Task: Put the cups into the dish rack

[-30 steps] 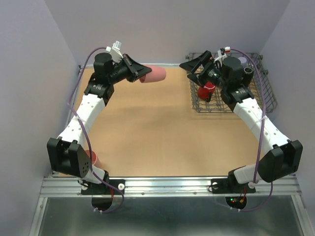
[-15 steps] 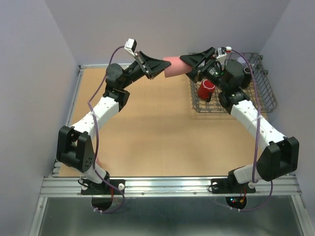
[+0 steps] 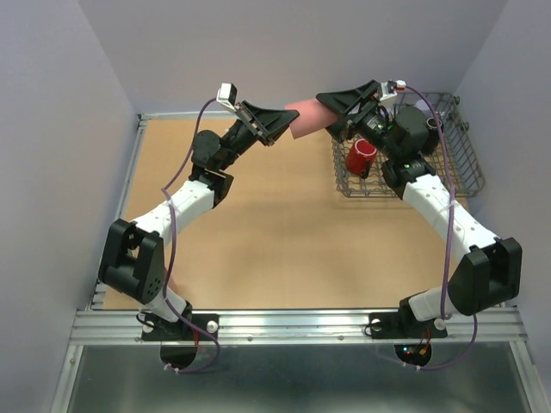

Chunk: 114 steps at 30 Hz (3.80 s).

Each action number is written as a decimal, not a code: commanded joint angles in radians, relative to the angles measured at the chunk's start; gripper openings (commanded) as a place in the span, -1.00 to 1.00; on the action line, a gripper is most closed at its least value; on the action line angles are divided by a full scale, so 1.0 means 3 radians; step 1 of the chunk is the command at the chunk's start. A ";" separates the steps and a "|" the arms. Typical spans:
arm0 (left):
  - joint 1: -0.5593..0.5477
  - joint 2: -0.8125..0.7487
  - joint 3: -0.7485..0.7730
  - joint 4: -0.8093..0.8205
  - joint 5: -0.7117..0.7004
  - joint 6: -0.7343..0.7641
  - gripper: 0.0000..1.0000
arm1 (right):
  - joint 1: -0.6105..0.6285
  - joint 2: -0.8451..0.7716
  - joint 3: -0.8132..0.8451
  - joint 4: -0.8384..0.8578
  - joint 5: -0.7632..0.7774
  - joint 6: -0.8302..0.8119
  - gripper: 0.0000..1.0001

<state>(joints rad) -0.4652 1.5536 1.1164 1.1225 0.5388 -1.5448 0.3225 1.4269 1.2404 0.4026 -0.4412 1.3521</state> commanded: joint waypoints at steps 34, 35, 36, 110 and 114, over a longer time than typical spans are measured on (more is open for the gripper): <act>-0.0127 -0.0443 0.0328 -0.2180 -0.0333 0.1467 0.22 | -0.0583 0.0168 0.0380 -0.0263 -0.0232 -0.0248 -0.99; -0.0111 -0.0474 0.0344 -0.2319 -0.0359 0.1544 0.22 | -0.0670 0.0168 0.0380 -0.0273 -0.0252 -0.0273 -0.99; -0.0101 -0.0530 0.0349 -0.2614 -0.0430 0.1722 0.22 | -0.0747 0.0173 0.0380 -0.0314 -0.0298 -0.0364 -0.99; 0.0359 -0.1466 -0.0249 -0.4534 -0.0692 0.2925 0.15 | -0.1086 0.2141 0.1541 -0.1782 0.2344 -0.3239 -0.99; 0.0369 -0.1446 -0.0260 -0.4539 -0.0671 0.2940 0.15 | -0.1004 0.2162 0.1449 -0.1736 0.2401 -0.3270 -0.99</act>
<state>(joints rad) -0.3622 1.1244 1.0546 -0.2539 0.3214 -0.6891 -0.0154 2.1227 1.7016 -0.2016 0.2420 0.3969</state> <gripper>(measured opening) 0.578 0.721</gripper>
